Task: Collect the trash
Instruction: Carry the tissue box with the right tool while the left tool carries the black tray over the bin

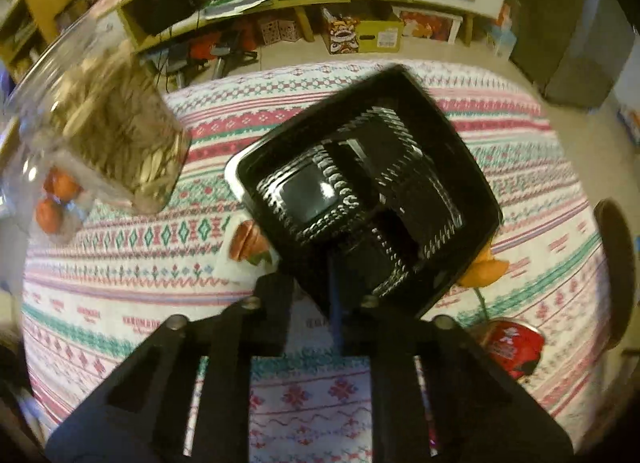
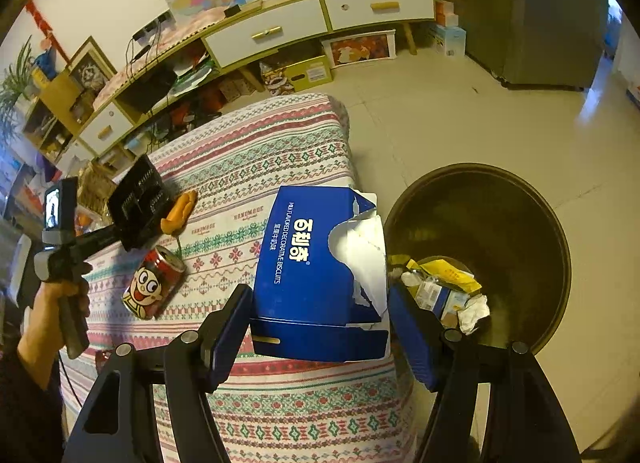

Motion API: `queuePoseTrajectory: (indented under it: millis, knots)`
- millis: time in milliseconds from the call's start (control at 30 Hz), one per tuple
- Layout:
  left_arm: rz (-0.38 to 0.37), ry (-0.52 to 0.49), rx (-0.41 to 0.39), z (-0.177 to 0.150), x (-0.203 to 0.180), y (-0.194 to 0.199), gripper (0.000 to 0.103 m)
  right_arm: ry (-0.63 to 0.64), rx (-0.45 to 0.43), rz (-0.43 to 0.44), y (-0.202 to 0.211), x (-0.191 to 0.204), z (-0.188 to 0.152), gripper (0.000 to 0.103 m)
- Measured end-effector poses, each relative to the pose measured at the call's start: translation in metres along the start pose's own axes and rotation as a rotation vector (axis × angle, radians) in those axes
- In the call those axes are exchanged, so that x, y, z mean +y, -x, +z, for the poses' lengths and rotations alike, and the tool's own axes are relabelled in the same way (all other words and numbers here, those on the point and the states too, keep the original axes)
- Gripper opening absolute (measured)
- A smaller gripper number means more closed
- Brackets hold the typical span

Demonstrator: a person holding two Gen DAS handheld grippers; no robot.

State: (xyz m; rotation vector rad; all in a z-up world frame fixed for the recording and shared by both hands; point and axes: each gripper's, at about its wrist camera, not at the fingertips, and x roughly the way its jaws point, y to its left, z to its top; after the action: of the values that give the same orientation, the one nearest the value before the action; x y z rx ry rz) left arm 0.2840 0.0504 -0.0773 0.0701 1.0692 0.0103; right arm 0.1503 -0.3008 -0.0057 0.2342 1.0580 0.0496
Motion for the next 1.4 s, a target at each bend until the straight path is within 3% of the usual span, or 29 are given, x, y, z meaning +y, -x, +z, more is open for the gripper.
queuePoseTrajectory:
  millis: [167, 300, 600, 733, 1067, 1400]
  knots:
    - [0.002, -0.022, -0.034, -0.009, 0.002, 0.023, 0.005, 0.006, -0.008, -0.003, 0.006, -0.001, -0.004, 0.071]
    - [0.009, -0.034, -0.041, -0.014, 0.003, 0.035, 0.005, 0.004, -0.019, -0.001, 0.013, -0.006, -0.007, 0.071]
    - [0.002, 0.071, -0.153, -0.009, 0.003, 0.081, 0.005, -0.004, -0.067, -0.003, 0.038, -0.022, -0.015, 0.071]
    - [-0.050, 0.064, -0.184, -0.006, -0.018, 0.098, 0.005, -0.030, -0.080, -0.005, 0.046, -0.040, -0.018, 0.071]
    - [-0.179, -0.052, -0.153, -0.009, -0.123, 0.101, 0.005, -0.135, -0.068, -0.055, 0.054, -0.108, -0.027, 0.071]
    - [-0.249, -0.218, -0.098, -0.029, -0.250, 0.093, 0.005, -0.233, -0.056, -0.118, 0.058, -0.171, -0.038, 0.071]
